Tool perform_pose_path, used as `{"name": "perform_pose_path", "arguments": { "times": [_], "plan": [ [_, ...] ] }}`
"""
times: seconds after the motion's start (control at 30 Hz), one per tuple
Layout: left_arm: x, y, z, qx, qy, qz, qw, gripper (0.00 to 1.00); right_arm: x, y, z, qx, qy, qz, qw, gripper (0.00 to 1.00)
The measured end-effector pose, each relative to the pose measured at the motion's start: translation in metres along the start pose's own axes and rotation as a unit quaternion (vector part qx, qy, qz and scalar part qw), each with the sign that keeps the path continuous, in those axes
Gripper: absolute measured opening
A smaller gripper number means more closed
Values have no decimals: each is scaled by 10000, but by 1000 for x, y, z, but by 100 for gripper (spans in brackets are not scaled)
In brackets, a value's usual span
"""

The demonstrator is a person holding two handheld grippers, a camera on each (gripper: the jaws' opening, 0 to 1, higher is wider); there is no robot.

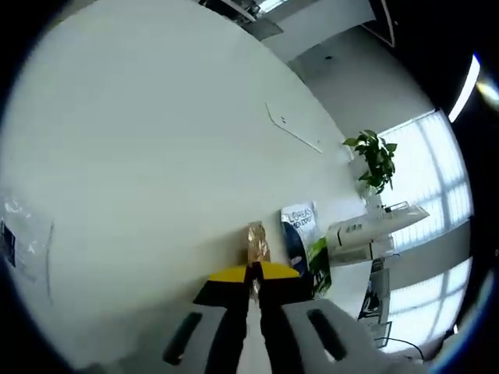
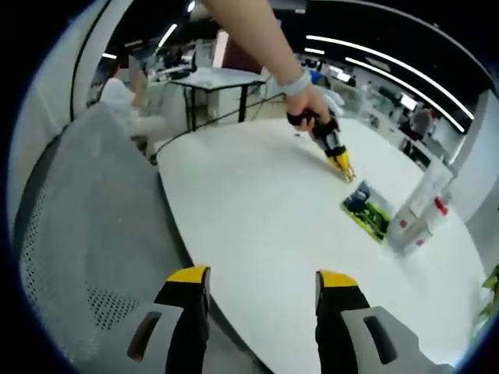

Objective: Arrange the skincare products in the storage area until every visible bottle or jar stands upright without overlapping.

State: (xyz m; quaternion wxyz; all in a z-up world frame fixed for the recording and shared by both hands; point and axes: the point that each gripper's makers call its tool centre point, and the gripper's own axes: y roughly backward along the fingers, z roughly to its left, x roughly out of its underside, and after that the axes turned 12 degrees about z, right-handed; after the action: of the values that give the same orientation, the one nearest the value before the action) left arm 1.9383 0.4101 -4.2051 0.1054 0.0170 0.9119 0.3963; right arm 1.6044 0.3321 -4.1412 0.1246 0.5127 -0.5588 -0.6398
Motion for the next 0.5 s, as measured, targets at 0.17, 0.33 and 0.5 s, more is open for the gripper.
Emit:
{"name": "perform_pose_path", "arguments": {
  "times": [0.17, 0.33, 0.5],
  "plan": [
    [-9, -2, 6, -496, -434, 282, 9974, 4, 0, 1, -2, 38, -35, -4, 10000, 55],
    [-12, -5, 6, -713, -504, 367, 9955, 6, 0, 1, -1, 24, -38, -21, 10000, 54],
    [-14, -2, 12, -1028, -569, 278, 9927, 10, -2, 2, -2, 30, -41, -58, 10000, 53]
  ]
}}
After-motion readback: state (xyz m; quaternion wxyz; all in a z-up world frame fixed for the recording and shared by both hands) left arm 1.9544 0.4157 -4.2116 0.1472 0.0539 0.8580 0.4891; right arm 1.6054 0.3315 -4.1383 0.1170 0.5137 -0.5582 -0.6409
